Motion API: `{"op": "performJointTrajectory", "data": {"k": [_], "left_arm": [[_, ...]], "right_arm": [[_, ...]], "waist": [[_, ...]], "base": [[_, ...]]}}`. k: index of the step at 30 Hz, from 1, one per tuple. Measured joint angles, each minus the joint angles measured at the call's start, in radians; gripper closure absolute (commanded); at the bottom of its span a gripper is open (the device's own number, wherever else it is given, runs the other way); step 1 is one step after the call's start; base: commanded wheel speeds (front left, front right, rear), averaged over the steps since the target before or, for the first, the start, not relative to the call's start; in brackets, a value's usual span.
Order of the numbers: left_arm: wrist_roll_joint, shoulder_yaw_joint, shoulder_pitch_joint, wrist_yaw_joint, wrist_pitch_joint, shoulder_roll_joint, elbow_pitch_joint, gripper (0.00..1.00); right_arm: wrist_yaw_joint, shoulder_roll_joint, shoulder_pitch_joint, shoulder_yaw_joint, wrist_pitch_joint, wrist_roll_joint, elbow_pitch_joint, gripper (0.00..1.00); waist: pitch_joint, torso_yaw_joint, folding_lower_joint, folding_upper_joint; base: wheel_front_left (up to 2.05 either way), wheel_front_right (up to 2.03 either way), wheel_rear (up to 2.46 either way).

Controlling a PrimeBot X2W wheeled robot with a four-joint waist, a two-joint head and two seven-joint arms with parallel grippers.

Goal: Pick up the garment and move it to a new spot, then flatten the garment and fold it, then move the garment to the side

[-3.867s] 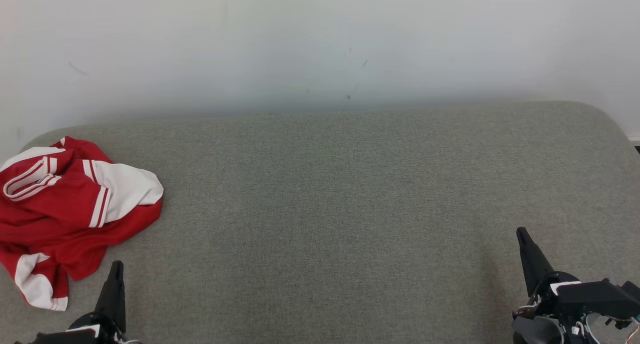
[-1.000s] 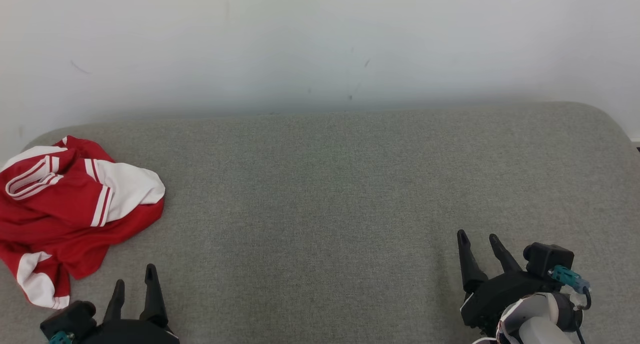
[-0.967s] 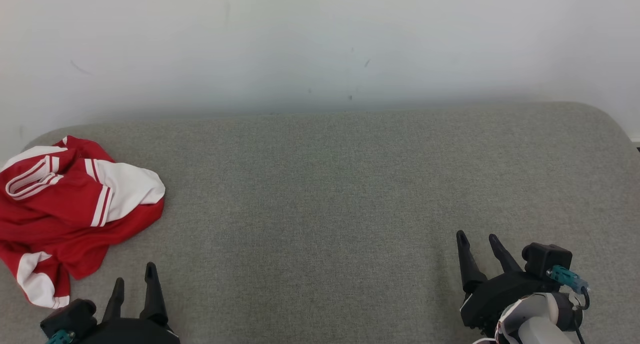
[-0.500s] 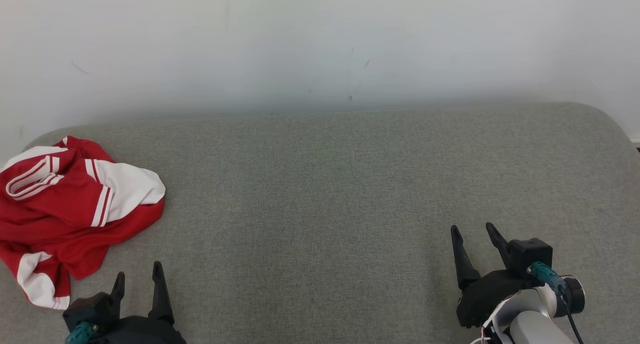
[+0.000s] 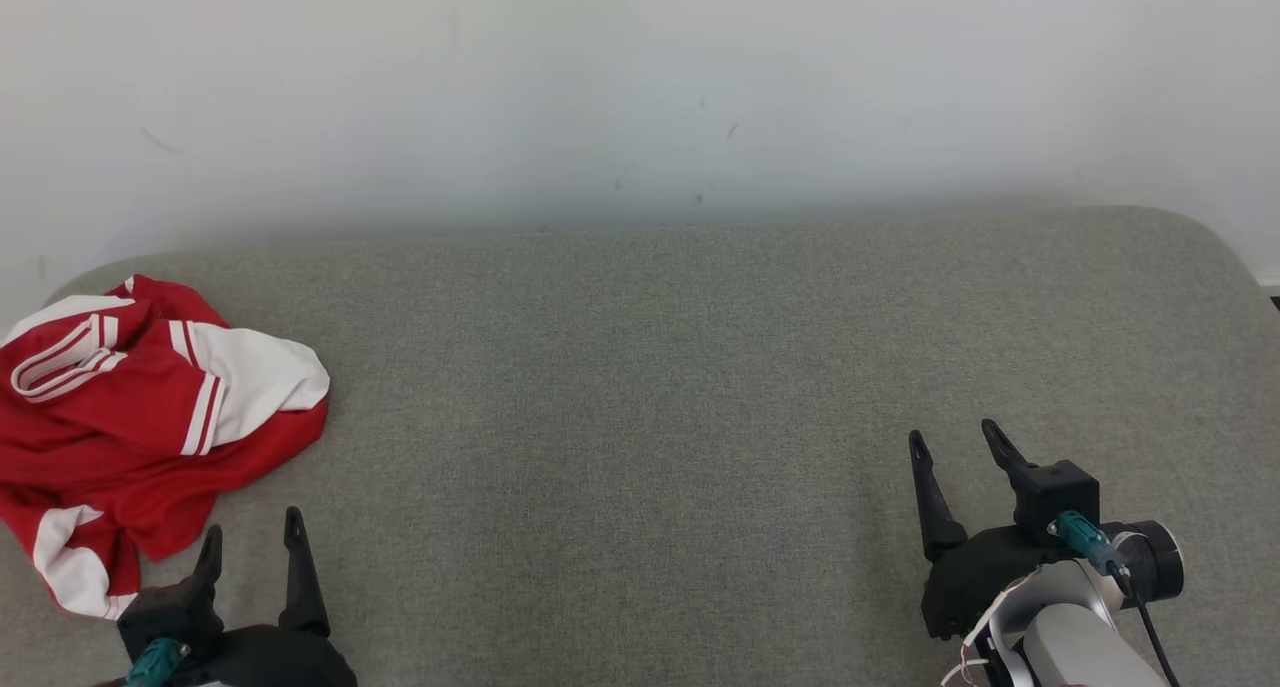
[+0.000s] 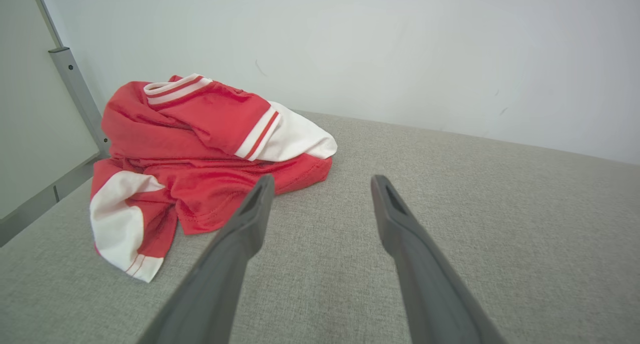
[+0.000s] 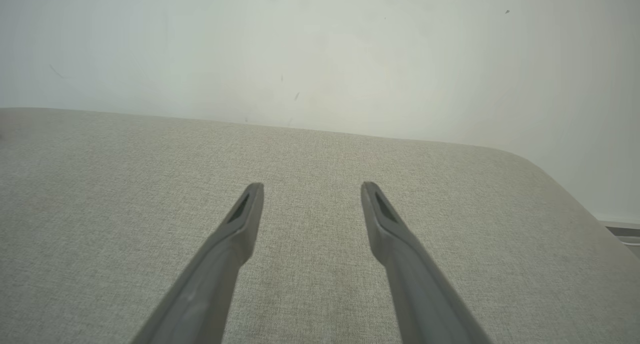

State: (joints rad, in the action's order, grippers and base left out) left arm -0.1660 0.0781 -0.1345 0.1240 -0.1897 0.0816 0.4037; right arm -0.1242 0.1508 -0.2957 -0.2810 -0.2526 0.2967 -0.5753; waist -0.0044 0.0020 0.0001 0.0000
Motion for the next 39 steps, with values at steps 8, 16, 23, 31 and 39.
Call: {"op": "performJointTrajectory", "data": {"k": [8, 16, 23, 31, 39], "left_arm": [[0.003, -0.033, 0.001, 0.000, 0.000, 0.010, -0.014, 0.00], [0.006, -0.033, 0.001, 0.000, 0.005, 0.010, -0.030, 0.00], [0.014, -0.023, 0.000, 0.000, 0.022, 0.009, -0.043, 0.00], [0.029, -0.032, -0.001, 0.000, 0.032, 0.007, -0.057, 0.00], [0.033, -0.043, -0.001, 0.000, 0.037, 0.004, -0.066, 0.00]], "right_arm": [[0.000, -0.002, 0.000, 0.028, 0.000, 0.000, 0.001, 0.00], [0.000, -0.001, 0.001, 0.056, 0.000, 0.000, 0.001, 0.00], [0.000, 0.007, 0.011, 0.081, 0.000, 0.000, 0.013, 0.00], [0.000, 0.007, 0.026, 0.082, -0.002, 0.001, 0.026, 0.00], [0.000, 0.004, 0.027, 0.079, -0.002, 0.001, 0.027, 0.00]], "waist": [[0.007, -0.002, 0.0000, 0.0000], [0.011, -0.002, 0.0000, 0.0000], [0.015, 0.016, 0.0000, 0.0000], [0.016, 0.077, 0.0000, 0.0000], [0.009, 0.155, 0.0000, 0.0000]], "base": [[0.00, 0.00, 0.00], [0.00, 0.00, 0.00], [0.00, 0.00, 0.00], [0.00, 0.00, 0.00], [0.00, 0.00, 0.00]]}}
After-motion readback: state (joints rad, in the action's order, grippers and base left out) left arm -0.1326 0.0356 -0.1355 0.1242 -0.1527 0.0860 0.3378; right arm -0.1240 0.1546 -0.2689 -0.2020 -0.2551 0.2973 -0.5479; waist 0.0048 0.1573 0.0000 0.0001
